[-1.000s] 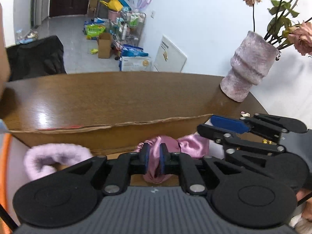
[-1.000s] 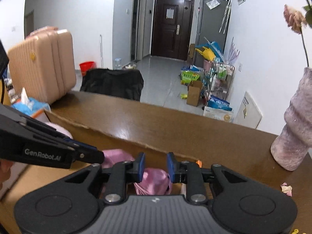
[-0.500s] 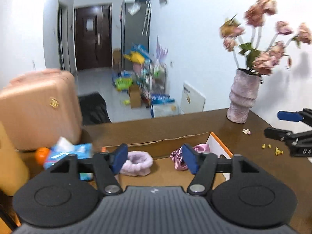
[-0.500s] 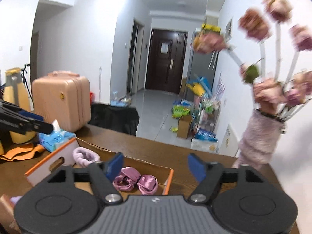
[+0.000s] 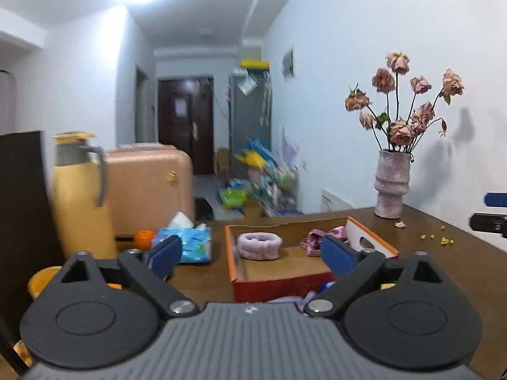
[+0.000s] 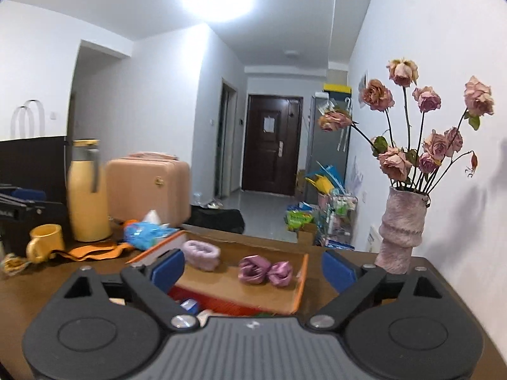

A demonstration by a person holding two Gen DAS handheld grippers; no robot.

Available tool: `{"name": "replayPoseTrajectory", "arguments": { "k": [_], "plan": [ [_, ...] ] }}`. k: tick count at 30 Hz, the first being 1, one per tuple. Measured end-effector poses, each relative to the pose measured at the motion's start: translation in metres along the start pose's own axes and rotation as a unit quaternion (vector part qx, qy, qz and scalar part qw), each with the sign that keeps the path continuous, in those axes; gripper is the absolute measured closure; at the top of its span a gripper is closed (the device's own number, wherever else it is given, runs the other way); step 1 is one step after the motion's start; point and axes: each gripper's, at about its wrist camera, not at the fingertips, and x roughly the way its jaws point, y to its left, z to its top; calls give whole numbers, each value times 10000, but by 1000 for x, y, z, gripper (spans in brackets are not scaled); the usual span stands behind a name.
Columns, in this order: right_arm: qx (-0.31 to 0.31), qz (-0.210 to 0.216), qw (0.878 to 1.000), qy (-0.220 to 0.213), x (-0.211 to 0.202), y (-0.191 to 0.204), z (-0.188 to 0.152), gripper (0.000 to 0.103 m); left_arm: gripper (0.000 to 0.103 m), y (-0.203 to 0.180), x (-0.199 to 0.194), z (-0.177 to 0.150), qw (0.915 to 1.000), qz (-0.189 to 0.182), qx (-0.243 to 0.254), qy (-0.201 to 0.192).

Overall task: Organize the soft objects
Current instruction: 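Withdraw both open tools from the box back over the table, then reach to the sponge block with orange-red top and grasp it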

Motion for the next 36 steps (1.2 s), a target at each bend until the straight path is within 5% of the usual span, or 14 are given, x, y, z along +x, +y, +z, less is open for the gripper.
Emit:
{"name": "replayPoseTrajectory", "arguments": {
  "k": [3,9,17,22,28,33,36],
  "plan": [
    [79,24,9999,-132,-32,23,-27,0,4,-2,-32,-29,9998,48,140,-129],
    [-13,-171,9984,-542,-84,74,-91,0,0,-1,-83,-86,9979,-626,-179,-46],
    [568,164,9980,-231,-111,108,-151,0,0,-8,-99,-123,9964,-803,15,259],
    [451,-63,9989,-82,-109,110,-155,0,0,-11,-90,-125,9956,-850,-52,386],
    [725,182,9972,-14,-93,100,-147,3,0,-6,-66,-120,9958,-689,-201,568],
    [998,509,9934,256,-55,94,-135,16,1,16,-23,-107,9936,-370,-704,803],
    [1252,750,9880,516,-16,92,-120,30,12,31,11,-98,9898,-254,-1028,952]
  ]
}}
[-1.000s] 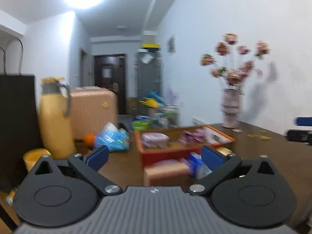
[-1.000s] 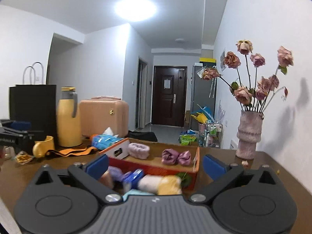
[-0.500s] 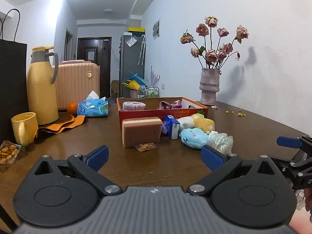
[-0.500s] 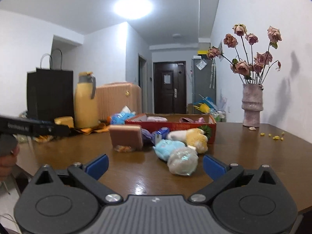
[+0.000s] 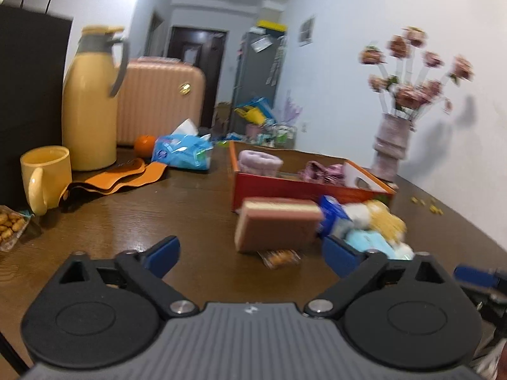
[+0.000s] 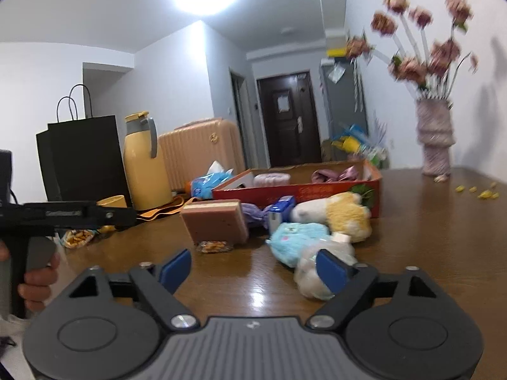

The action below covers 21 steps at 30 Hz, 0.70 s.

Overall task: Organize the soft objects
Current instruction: 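Reach to the sponge block with orange-red top and grasp it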

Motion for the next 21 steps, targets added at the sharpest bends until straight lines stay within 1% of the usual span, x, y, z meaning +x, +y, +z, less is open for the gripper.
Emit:
{"name": "replayPoseTrajectory", "arguments": {
  "k": [1,2,3,4,6,8,9,10,11,12,13,14,15,16,17,19,21],
  "plan": [
    [91,62,9999,96,14,-1,6,33,16,3,9,5,10000,-28,-83,37],
    [166,133,9996,190,29,-2,13,38,19,8,21,12,9997,-88,-184,103],
    [205,182,9993,271,44,-1,19,42,27,12,33,19,9993,-121,-277,209],
    [222,213,9988,381,61,-1,25,43,33,14,43,24,9989,-171,-341,290],
    [238,249,9980,524,93,0,36,51,36,21,66,34,9971,-336,-465,503],
    [264,300,9973,616,120,0,45,52,39,25,85,39,9948,-479,-553,703],
    [295,345,9970,630,133,0,49,53,42,27,93,40,9935,-550,-612,790],
    [345,388,9966,639,144,-1,52,53,48,29,100,41,9919,-638,-661,873],
    [394,442,9961,650,154,-2,56,55,52,30,106,42,9901,-759,-694,953],
    [441,492,9955,674,163,-2,59,59,59,32,112,42,9881,-866,-732,1041],
    [517,541,9945,727,171,-3,60,61,62,35,117,41,9850,-993,-814,1155],
    [587,585,9934,792,179,-4,61,67,63,37,121,40,9821,-1082,-910,1244],
    [649,632,9920,884,186,-5,61,76,65,40,123,39,9796,-1151,-1029,1290],
    [692,658,9910,942,192,-5,60,76,66,44,123,38,9776,-1209,-1146,1289],
    [714,655,9912,906,193,-5,59,76,67,45,123,38,9772,-1224,-1189,1267],
    [691,674,9913,899,192,-3,61,77,69,45,118,41,9774,-1242,-1207,1211],
    [579,679,9931,764,180,2,65,77,69,40,106,45,9785,-1310,-1162,1086]
  ]
}}
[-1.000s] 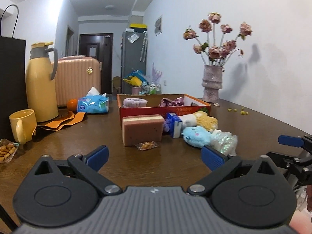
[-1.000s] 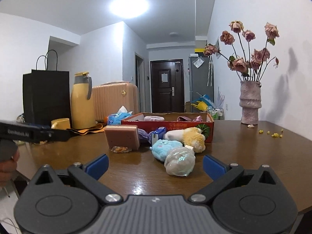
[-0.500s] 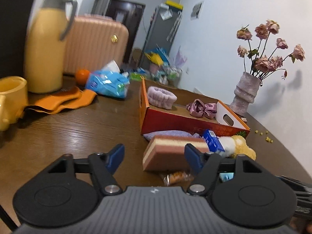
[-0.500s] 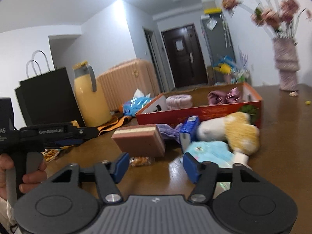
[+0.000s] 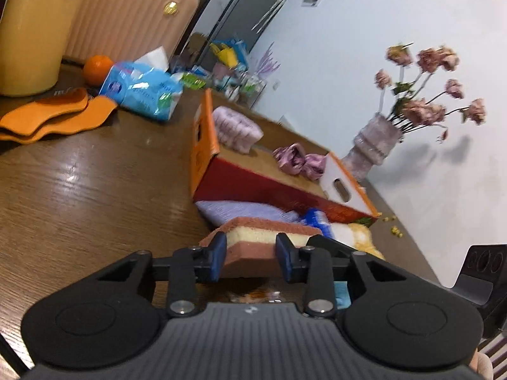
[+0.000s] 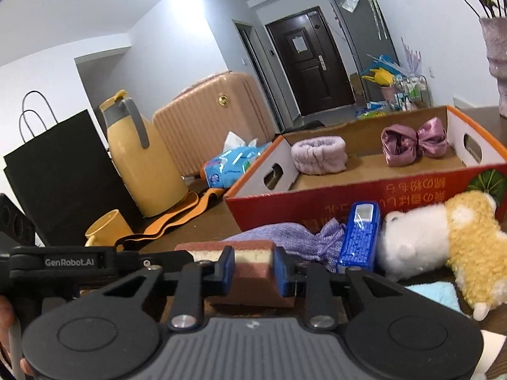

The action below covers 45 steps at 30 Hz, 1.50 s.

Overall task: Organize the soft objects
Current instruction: 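Reach to the sponge block with orange-red top and grasp it, then carry the sponge block into the box and open the fingers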

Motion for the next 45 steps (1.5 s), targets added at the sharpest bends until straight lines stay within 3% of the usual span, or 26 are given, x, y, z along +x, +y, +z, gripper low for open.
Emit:
{"name": "replayPoseTrajectory", "arguments": {
  "k": [4,9,14,17,20,25,28,35,40,45],
  "plan": [
    [-272,44,9992,-298,-42,16,-2,77,69,-24,-32,-12,9991,-212,283,-242],
    [-365,-12,9990,-256,-95,26,-35,77,69,-48,-66,-61,9975,-305,578,-267],
    [-130,-69,9999,14,-121,18,-82,78,69,-48,-68,-111,9974,-286,655,51],
    [-284,-97,9995,71,-132,23,-101,78,69,-56,-78,-130,9947,-165,1015,84],
    [-286,-60,9994,190,-142,25,-116,77,66,-51,-83,-140,9958,-240,856,228],
    [-207,56,9997,149,-154,29,-126,75,62,-42,-89,-143,9974,-364,522,338],
    [-153,146,9998,-39,-159,28,-123,70,53,-42,-94,-137,9979,-363,494,199],
    [78,-29,9999,68,-143,21,-117,69,53,-36,-80,-129,9989,-216,252,327],
    [192,47,9997,171,-131,15,-116,69,53,-29,-76,-126,9983,-425,126,372],
    [209,133,9993,278,-123,13,-115,71,68,-28,-69,-125,9981,-414,87,442]
  ]
}}
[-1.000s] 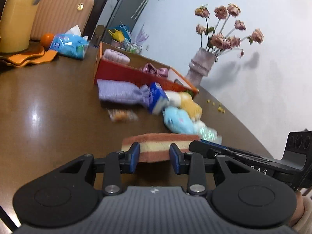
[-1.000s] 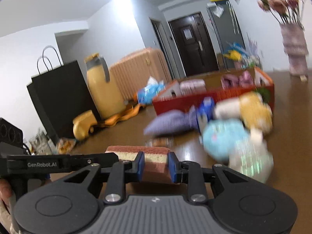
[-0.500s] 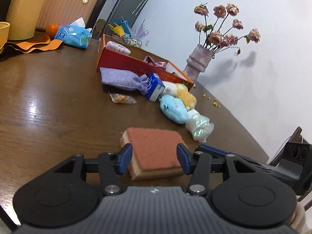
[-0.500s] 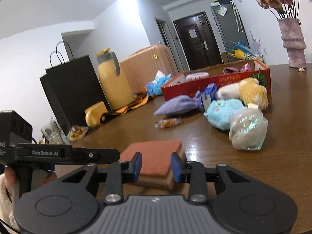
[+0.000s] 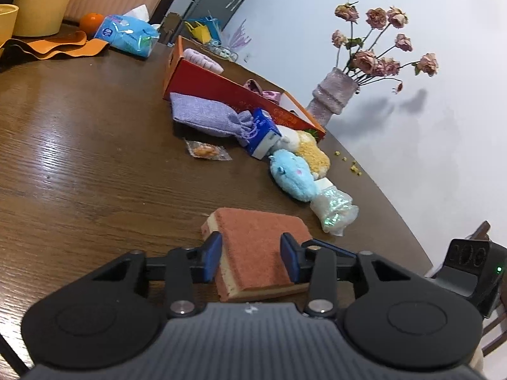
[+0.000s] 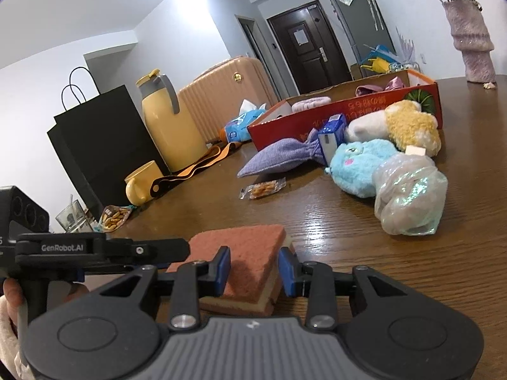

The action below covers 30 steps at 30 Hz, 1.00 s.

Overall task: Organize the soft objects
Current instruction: 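Carry the sponge block into the box and open the fingers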

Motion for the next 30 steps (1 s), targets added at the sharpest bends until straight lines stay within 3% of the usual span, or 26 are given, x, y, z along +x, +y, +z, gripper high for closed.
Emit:
{"name": "replayPoseTrajectory", "arguments": {
  "k": [4,9,15,18,24,30],
  "plan": [
    [2,10,10000,-50,0,-3,7,78,71,0,2,7,10000,-9,-49,-44],
    [-27,-5,9998,-199,5,-7,35,78,71,-8,9,38,9994,-104,102,-324],
    [-157,-21,9984,-541,30,-25,117,78,71,-16,44,115,9979,-240,251,-545],
    [-363,2,9973,-644,58,-37,163,78,71,-15,72,162,9973,-120,255,-679],
    [13,70,9994,-349,137,-86,231,78,71,4,139,230,9986,286,117,-421],
    [241,43,9991,333,204,-116,244,79,71,25,179,243,9954,889,315,-140]
  ]
}}
